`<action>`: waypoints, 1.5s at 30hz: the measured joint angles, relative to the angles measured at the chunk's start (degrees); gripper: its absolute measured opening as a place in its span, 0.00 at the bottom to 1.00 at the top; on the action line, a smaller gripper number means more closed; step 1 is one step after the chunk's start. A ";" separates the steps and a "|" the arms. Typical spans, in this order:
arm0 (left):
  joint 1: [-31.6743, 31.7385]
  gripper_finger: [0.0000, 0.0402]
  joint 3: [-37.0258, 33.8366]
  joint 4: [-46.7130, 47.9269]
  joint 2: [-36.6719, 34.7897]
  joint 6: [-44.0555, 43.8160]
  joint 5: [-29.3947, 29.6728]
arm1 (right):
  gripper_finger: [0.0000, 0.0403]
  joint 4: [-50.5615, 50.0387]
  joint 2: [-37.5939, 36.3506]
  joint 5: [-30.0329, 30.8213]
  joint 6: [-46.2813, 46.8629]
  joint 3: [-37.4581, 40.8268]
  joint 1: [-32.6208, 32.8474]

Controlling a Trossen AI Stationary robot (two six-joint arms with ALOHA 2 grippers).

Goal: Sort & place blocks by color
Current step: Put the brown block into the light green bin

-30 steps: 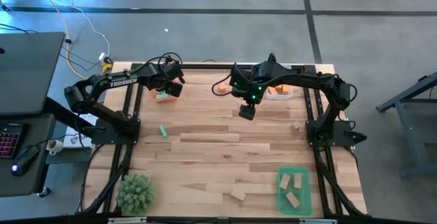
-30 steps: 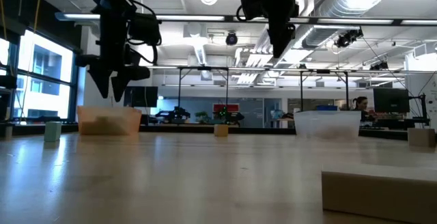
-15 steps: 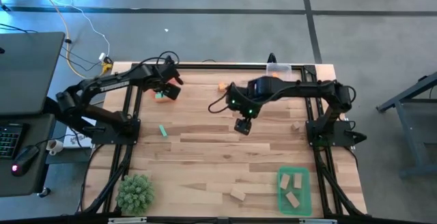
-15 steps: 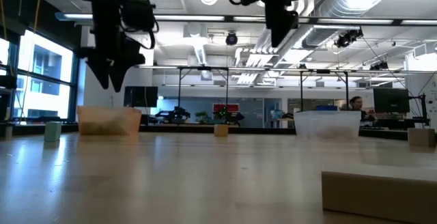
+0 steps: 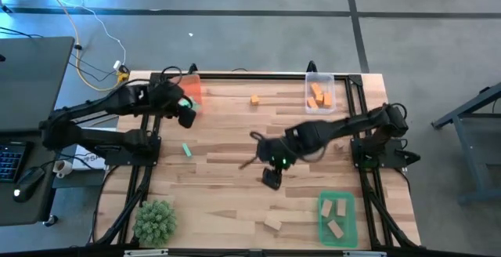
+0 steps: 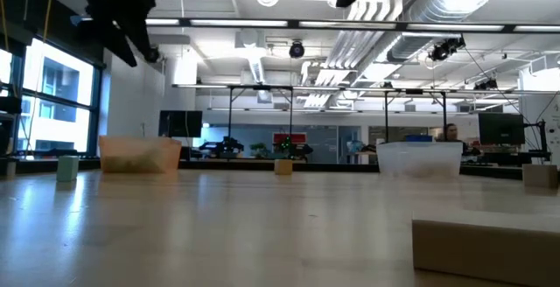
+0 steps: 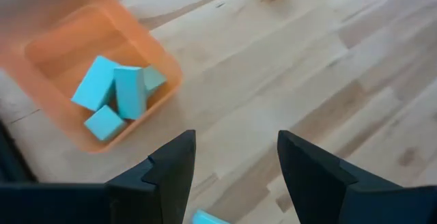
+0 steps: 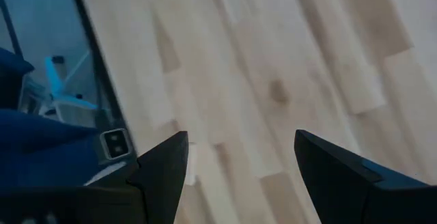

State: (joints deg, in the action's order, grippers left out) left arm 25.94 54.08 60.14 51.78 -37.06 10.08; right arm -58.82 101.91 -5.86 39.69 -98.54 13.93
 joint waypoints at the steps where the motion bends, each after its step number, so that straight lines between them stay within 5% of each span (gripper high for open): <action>1: -0.77 0.48 0.00 0.00 -0.84 -0.23 0.10 | 0.63 0.73 0.00 0.60 0.99 0.00 1.17; 23: -6.56 0.48 0.00 0.18 -3.03 -1.15 2.79 | 0.63 8.12 4.03 18.84 7.87 0.02 20.68; 45: -6.52 0.48 0.00 0.20 -3.03 -1.77 2.96 | 0.63 10.81 18.67 16.36 12.82 0.02 24.11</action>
State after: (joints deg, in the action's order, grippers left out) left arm 19.42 54.08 60.34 48.75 -38.83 13.04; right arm -48.01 120.58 10.50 52.51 -98.52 38.04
